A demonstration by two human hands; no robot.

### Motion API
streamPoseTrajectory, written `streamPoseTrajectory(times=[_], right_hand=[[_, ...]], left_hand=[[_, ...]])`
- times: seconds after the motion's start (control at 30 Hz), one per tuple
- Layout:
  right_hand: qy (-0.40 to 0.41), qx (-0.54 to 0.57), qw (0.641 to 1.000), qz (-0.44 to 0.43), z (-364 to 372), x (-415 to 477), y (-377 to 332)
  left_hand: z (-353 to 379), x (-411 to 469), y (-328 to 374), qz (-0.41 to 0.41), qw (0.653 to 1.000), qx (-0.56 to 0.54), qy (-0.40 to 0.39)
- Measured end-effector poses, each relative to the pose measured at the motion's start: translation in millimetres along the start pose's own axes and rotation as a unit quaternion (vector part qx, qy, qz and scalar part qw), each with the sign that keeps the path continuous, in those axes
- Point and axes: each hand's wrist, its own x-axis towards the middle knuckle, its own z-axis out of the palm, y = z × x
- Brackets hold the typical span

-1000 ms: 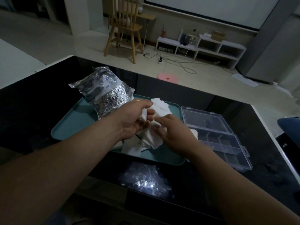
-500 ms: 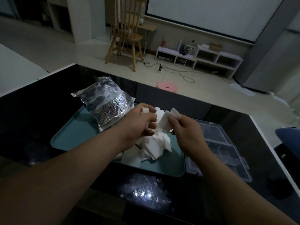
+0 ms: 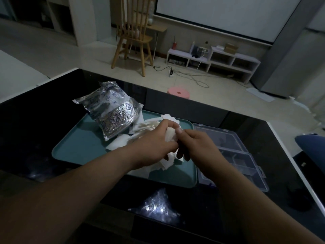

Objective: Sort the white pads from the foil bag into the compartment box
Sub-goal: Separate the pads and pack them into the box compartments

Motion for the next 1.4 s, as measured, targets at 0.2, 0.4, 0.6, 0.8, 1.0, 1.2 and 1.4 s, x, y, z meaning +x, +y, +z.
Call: streamPoseTrajectory(times=[0.2,0.4,0.6,0.8,1.0,1.2,1.4], right_hand=[[0.063,-0.04,0.997,-0.001,-7.7,1.8,1.7],[0.121,-0.167,0.978,-0.025,-5.3,4.3,4.9],[0.149,-0.287,0.945,-0.054,0.4,6.5,8.7],[0.084,-0.346,0.934,-0.03,5.3,4.9,15.7],[0.159,-0.196,0.966,-0.063,-25.3,-3.8,-0.6],[0.162,-0.25,0.951,-0.083,-41.9,-20.5,10.3],[0.16,-0.288,0.942,-0.06,-57.9,-24.3,25.9]], left_hand=[[-0.6,0.2,4.3,-0.012,0.997,-0.079,-0.002],[-3.5,3.4,-0.2,-0.008,0.995,-0.089,0.047],[-0.5,10.0,-2.2,-0.043,0.984,-0.162,0.061],[7.1,19.9,7.2,-0.111,0.946,-0.299,0.057],[26.7,33.0,17.0,-0.135,0.903,-0.408,-0.006],[67.7,46.6,27.1,-0.093,0.902,-0.42,-0.043],[99.1,52.2,27.2,-0.088,0.921,-0.376,0.049]])
